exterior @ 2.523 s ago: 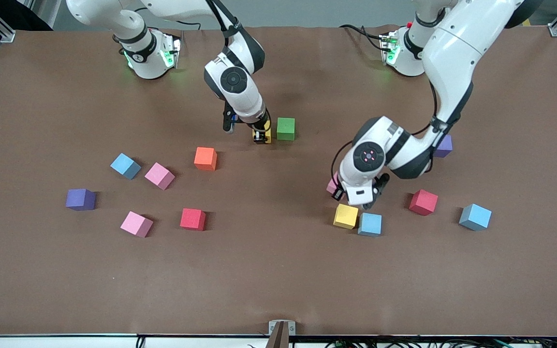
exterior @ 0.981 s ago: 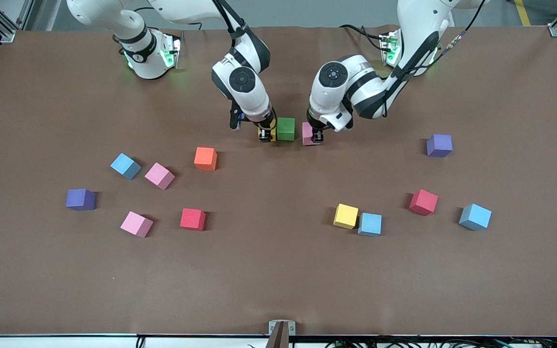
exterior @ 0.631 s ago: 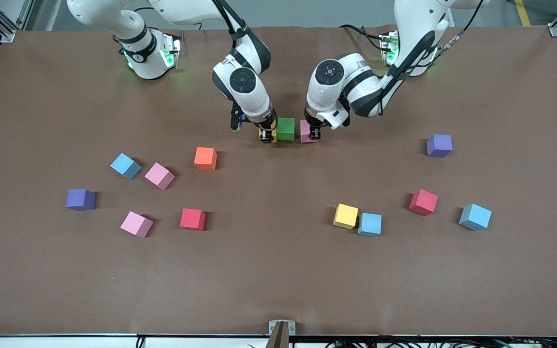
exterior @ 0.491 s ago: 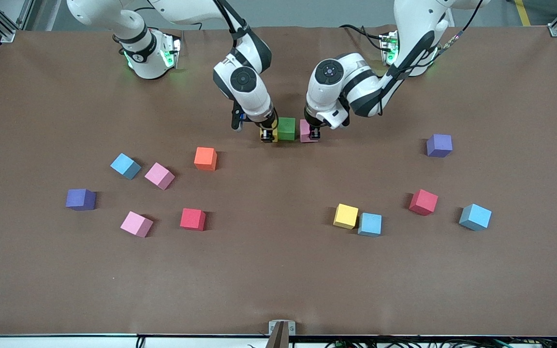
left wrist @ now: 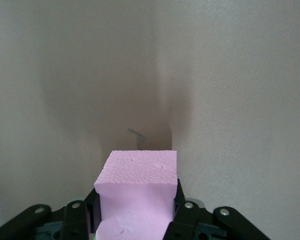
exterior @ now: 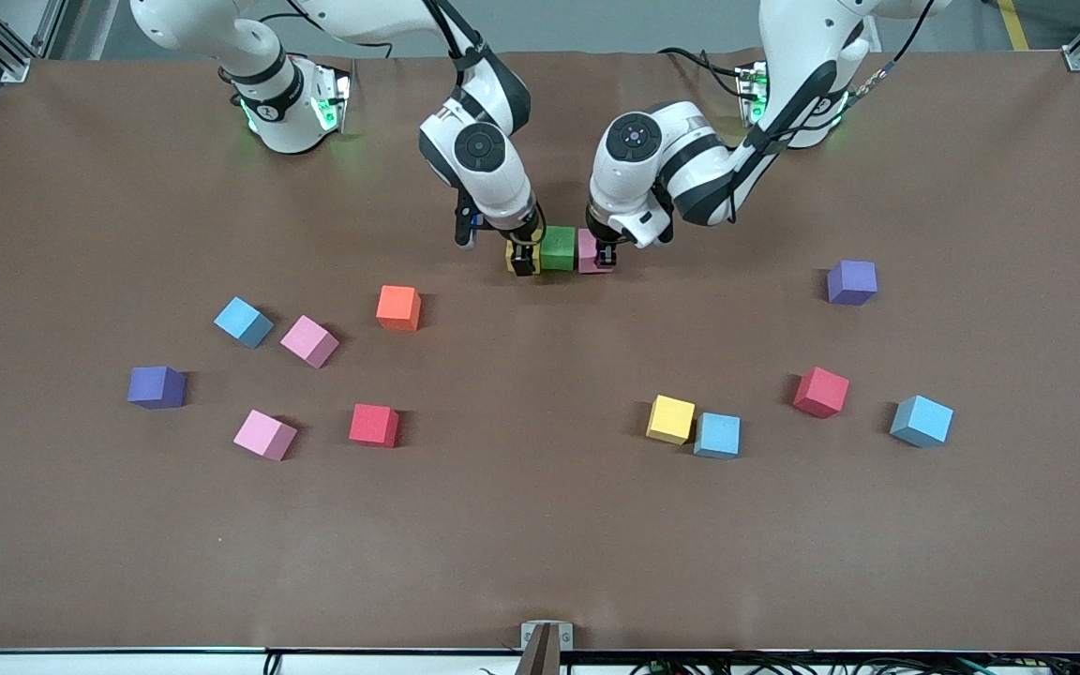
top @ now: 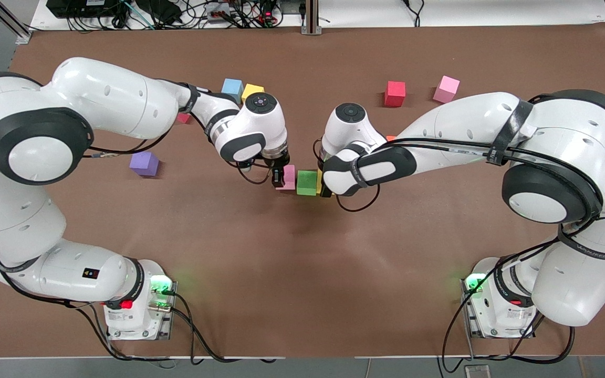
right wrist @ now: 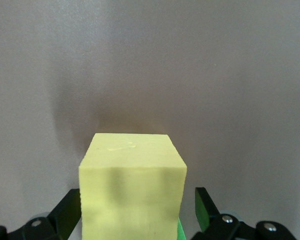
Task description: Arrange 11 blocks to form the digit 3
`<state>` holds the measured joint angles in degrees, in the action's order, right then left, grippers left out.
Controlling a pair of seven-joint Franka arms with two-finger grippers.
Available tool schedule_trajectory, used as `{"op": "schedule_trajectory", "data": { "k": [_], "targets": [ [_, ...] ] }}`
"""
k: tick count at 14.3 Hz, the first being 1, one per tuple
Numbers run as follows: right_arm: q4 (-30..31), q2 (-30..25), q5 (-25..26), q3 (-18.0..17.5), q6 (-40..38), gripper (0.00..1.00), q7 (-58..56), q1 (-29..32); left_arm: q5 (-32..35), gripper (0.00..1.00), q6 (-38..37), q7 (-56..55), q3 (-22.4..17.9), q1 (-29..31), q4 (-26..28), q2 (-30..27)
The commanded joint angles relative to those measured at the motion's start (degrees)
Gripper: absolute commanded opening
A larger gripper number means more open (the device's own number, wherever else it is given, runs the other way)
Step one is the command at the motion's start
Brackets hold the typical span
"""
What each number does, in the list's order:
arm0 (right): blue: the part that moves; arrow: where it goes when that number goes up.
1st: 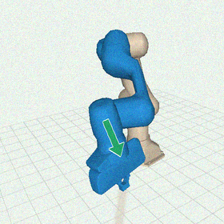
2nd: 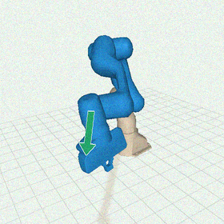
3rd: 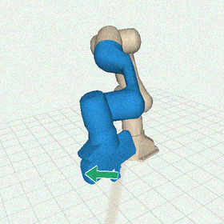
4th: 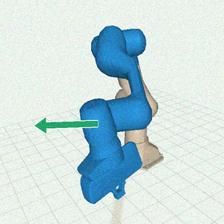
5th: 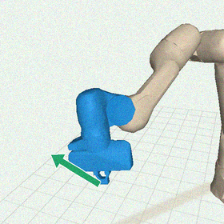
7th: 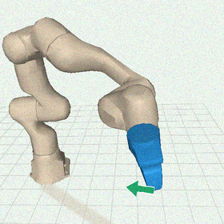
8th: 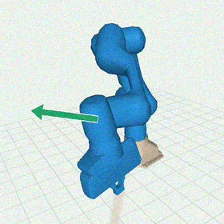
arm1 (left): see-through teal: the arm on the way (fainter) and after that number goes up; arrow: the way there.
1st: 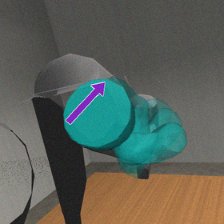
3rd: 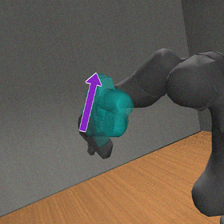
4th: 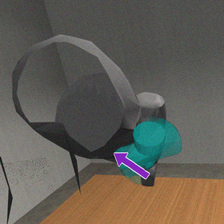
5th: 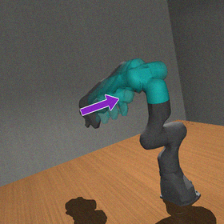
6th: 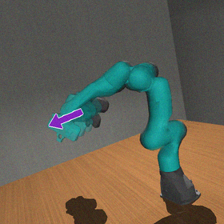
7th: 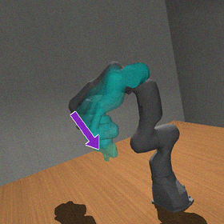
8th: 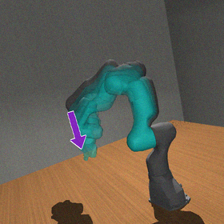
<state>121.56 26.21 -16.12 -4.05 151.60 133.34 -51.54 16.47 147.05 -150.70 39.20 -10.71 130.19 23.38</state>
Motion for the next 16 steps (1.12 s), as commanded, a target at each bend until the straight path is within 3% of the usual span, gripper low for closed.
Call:
{"op": "schedule_trajectory", "data": {
  "k": [1,4,8,12,16],
  "targets": [
    [-0.4,-0.4,-0.5,0.4,-0.3,1.0,0.8,-0.1,0.8,0.2,0.6,-1.0,0.1,-0.4,-0.4,0.8],
    [-0.4,-2.6,-0.4,0.8,-0.8,1.0,0.6,0.9,0.9,0.2,0.8,-1.0,0.0,-0.8,-0.5,1.3],
    [-0.9,-7.6,-0.1,0.9,-8.9,1.0,0.2,3.7,2.2,0.2,0.8,-1.0,-0.1,-0.7,-0.7,2.0],
    [-4.4,-13.5,1.1,2.9,-20.6,1.0,-4.3,9.2,2.3,0.2,0.8,-1.0,-0.1,-0.8,-1.3,2.8],
    [-9.5,-14.0,3.6,3.2,-28.2,1.0,-14.9,19.3,3.0,0.2,0.8,-1.0,-0.2,-0.9,-1.5,3.2]
  ]
}}
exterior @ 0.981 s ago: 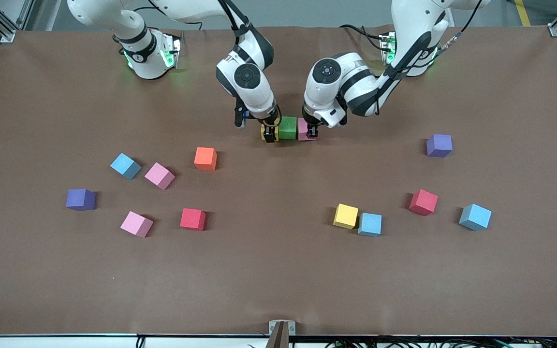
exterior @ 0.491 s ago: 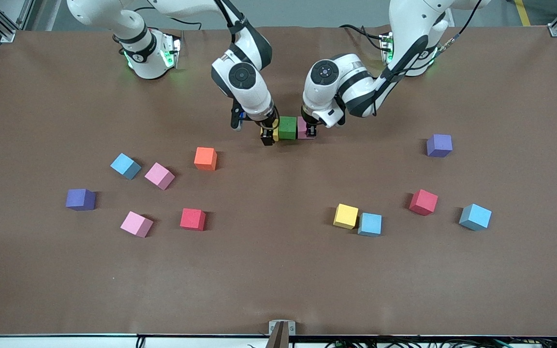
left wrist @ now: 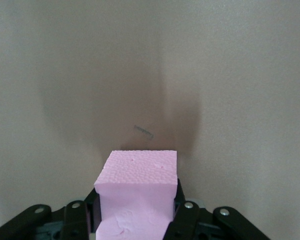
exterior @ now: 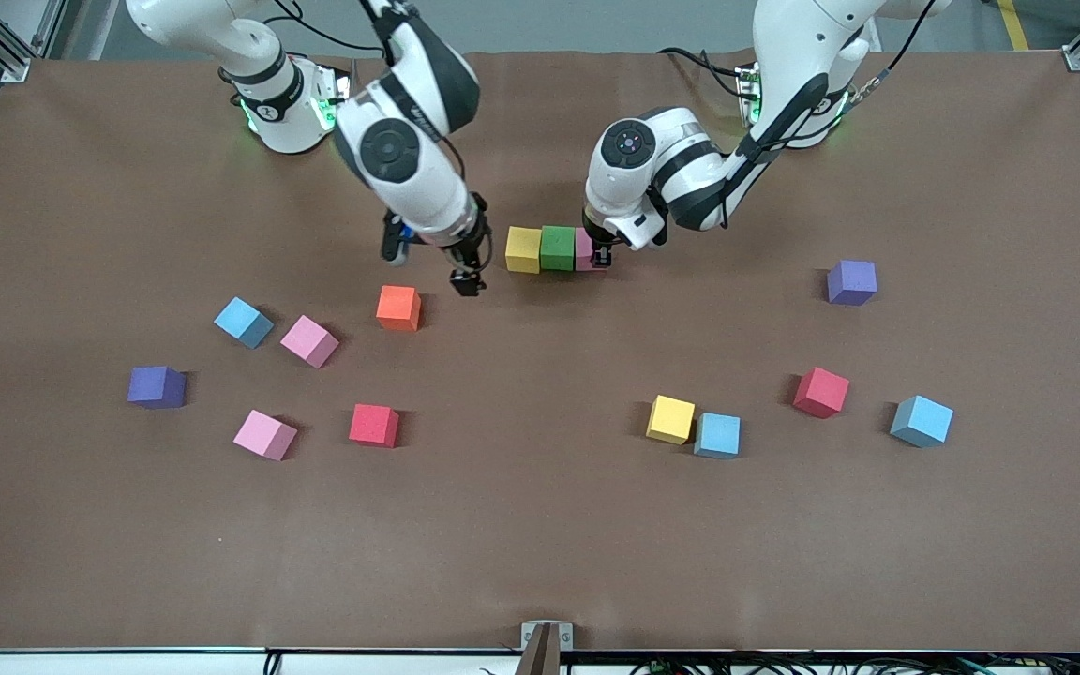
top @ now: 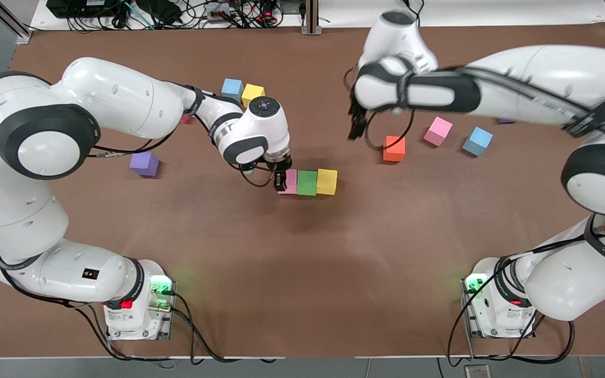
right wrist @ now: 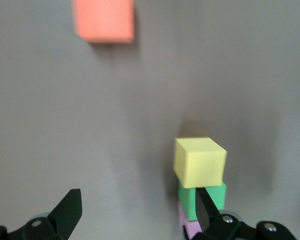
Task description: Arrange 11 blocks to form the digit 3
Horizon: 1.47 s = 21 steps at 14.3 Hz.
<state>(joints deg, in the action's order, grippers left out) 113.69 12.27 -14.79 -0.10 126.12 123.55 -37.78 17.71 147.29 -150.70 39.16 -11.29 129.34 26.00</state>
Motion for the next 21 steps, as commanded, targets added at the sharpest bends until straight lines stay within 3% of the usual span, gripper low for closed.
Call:
{"op": "schedule_trajectory", "data": {
  "k": [1,3,6,8,10,11,12,13,17,19,21],
  "targets": [
    [-2.7,0.2,4.4,-0.8,-3.7,1.0,-9.0,8.0,1.7,0.21,0.5,-1.0,0.0,-0.3,-0.7,0.6],
    [-3.2,0.4,9.9,-0.8,-4.0,1.0,-17.7,12.0,1.8,0.29,0.5,-1.0,-0.1,-0.4,-0.7,0.6],
    [-3.8,0.6,19.1,-0.8,-2.3,1.0,-35.4,17.1,1.8,0.32,0.5,-1.0,-0.1,-1.1,-0.8,0.6],
    [-4.1,1.7,20.1,-0.8,2.5,1.0,-47.5,19.7,1.8,0.35,0.5,-1.0,-0.1,-1.1,-0.8,0.6],
    [-4.0,3.5,20.0,-0.9,6.4,1.0,-50.5,21.2,2.6,0.44,0.5,-1.0,-0.1,-1.1,-0.8,0.6],
    [-3.9,3.7,19.9,-0.9,6.9,1.0,-50.5,21.3,2.6,0.53,0.5,-1.0,-0.1,-1.1,-0.8,0.7],
    [-4.3,3.7,20.0,-1.0,6.8,1.0,-50.5,21.2,2.7,0.71,0.5,-0.9,-0.1,-1.1,-0.8,1.0],
    [-5.3,3.7,20.1,-1.2,6.6,1.0,-50.6,21.2,4.1,1.0,0.3,-0.9,-0.1,-1.3,-0.8,1.2],
    [-5.8,5.2,20.9,-4.1,6.5,1.0,-50.2,19.9,5.1,1.0,-0.4,-1.0,-0.1,-1.2,-1.5,0.8],
    [-5.9,6.2,24.4,-4.1,7.0,1.0,-52.1,20.0,5.1,1.0,-1.7,-1.0,0.1,-1.2,-1.5,-0.8],
    [-6.9,7.4,25.9,-4.1,7.0,1.0,-63.4,21.1,5.1,1.0,-4.5,-1.1,1.8,-0.8,-1.5,-3.4]
  ]
}}
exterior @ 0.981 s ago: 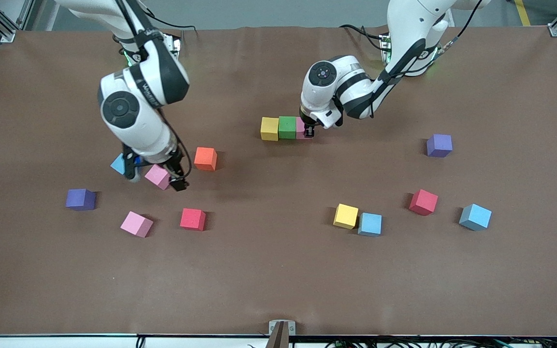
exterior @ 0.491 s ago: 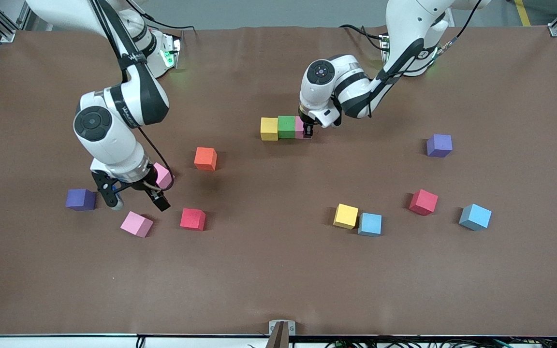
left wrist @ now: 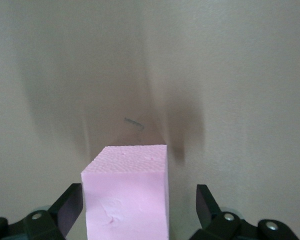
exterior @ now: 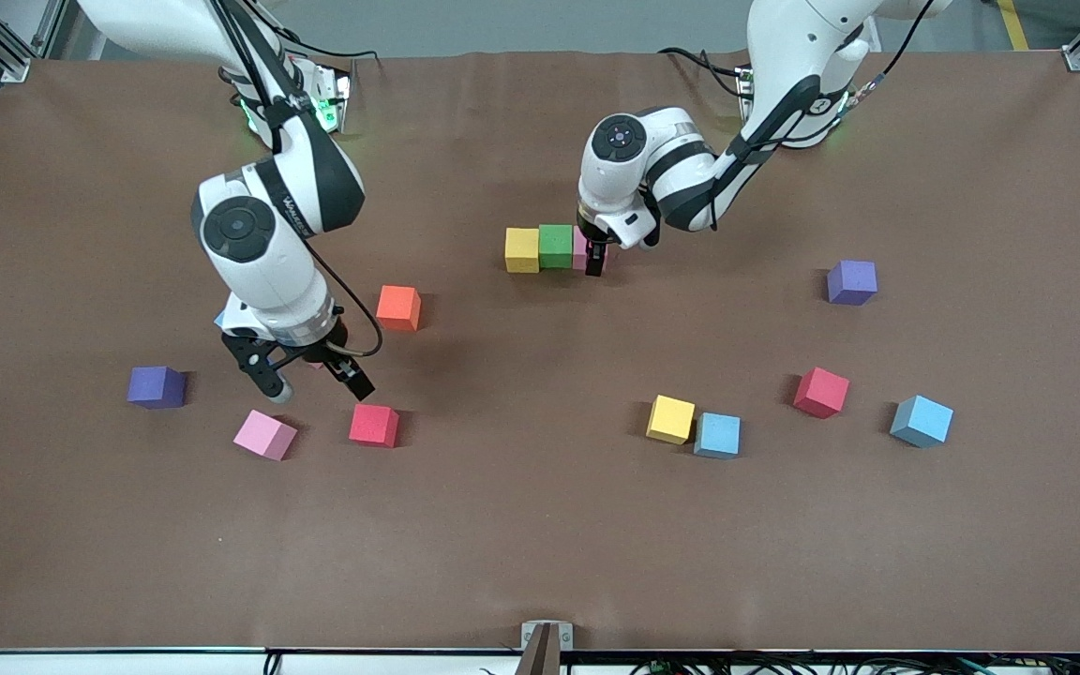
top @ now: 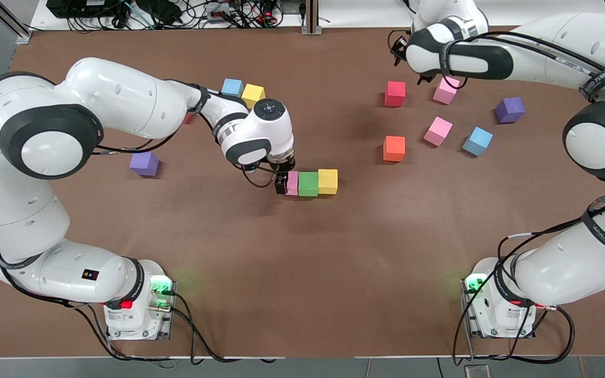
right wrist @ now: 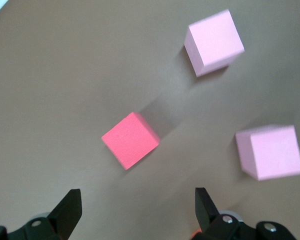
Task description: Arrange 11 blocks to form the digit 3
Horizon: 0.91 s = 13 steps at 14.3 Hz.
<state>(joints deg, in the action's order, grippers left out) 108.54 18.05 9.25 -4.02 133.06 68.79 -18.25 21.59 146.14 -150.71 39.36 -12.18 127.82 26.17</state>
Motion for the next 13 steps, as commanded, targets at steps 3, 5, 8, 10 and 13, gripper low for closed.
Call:
{"op": "schedule_trajectory", "data": {
  "k": [3,5,8,10,13],
  "targets": [
    [-5.5,4.4,1.4,-0.3,-0.6,1.0,-19.2,2.4,0.6,1.0,-8.2,-0.7,2.8,1.5,-1.5,-6.3],
    [-7.7,6.5,1.5,-0.3,-0.6,1.0,-20.4,2.2,0.6,1.0,-13.1,-0.6,2.8,1.5,-5.2,-6.4],
    [-12.3,10.5,1.4,-0.3,-0.7,1.0,-28.2,2.3,0.6,1.0,-22.3,0.6,2.8,2.8,-13.4,-6.2],
    [-13.9,13.0,1.4,-0.5,-0.6,1.0,-35.0,2.7,0.2,1.0,-28.6,4.4,2.7,3.5,-19.0,-5.9],
    [-14.7,16.4,1.5,-1.6,-0.5,1.0,-38.9,3.3,-1.9,1.0,-34.1,16.1,2.6,7.0,-25.6,-5.5]
  ]
}}
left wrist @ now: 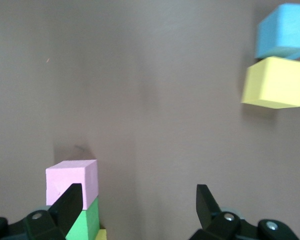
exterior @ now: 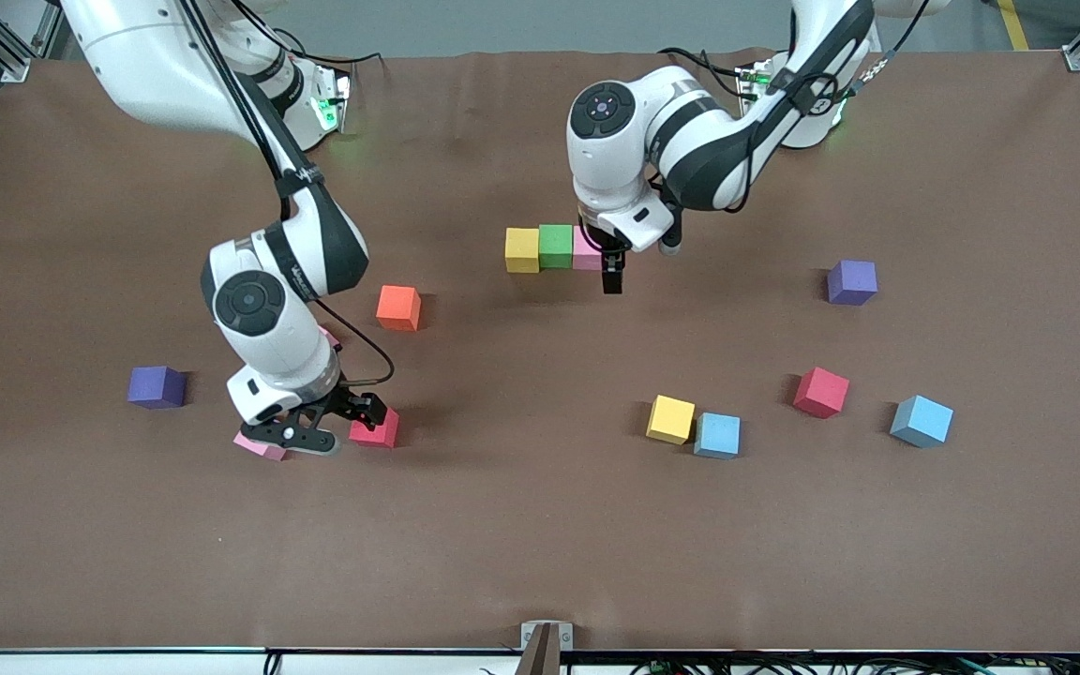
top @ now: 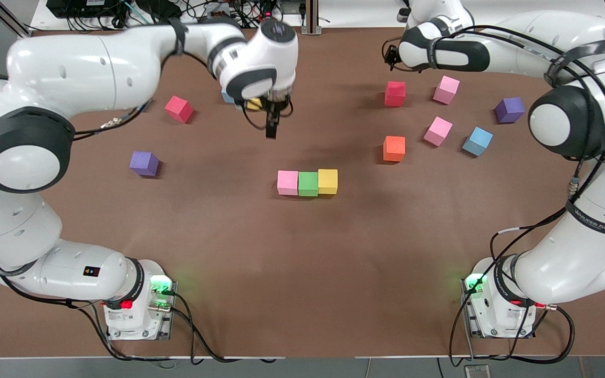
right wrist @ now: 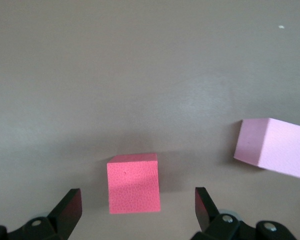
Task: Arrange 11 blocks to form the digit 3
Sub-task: 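Grasp the red cube with the right gripper while the left gripper withdraws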
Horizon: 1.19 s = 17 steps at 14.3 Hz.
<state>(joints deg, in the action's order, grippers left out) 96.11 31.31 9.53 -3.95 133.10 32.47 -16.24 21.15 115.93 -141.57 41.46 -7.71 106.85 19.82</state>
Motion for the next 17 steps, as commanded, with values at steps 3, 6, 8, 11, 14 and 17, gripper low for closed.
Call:
{"op": "schedule_trajectory", "data": {
  "k": [3,6,8,11,14,17],
  "targets": [
    [-3.2,5.6,1.1,-2.3,-0.6,1.0,-4.6,1.4,-1.3,1.0,-7.9,19.5,0.2,6.5,-11.3,2.6],
    [-3.2,6.4,1.1,-2.4,-0.5,0.99,-4.7,1.6,-0.3,1.0,-9.8,34.8,0.1,11.2,-15.5,3.6],
    [-3.2,7.3,1.2,-2.4,-0.2,0.99,-4.8,1.6,0.3,1.0,-9.8,43.5,-0.2,13.8,-17.2,3.6],
    [-3.6,7.9,1.2,-2.4,-0.2,0.97,-4.9,1.5,0.6,1.0,-11.1,57.8,-1.0,18.2,-20.3,3.2],
    [-3.7,8.8,1.2,-2.4,-0.1,0.92,-5.0,1.5,0.7,1.0,-16.0,70.4,-1.0,21.9,-24.2,2.9],
    [-4.2,9.5,1.3,-2.4,0.0,0.78,-5.0,1.3,0.0,1.0,-19.3,80.4,-1.2,23.2,-24.9,1.3]
  ]
}}
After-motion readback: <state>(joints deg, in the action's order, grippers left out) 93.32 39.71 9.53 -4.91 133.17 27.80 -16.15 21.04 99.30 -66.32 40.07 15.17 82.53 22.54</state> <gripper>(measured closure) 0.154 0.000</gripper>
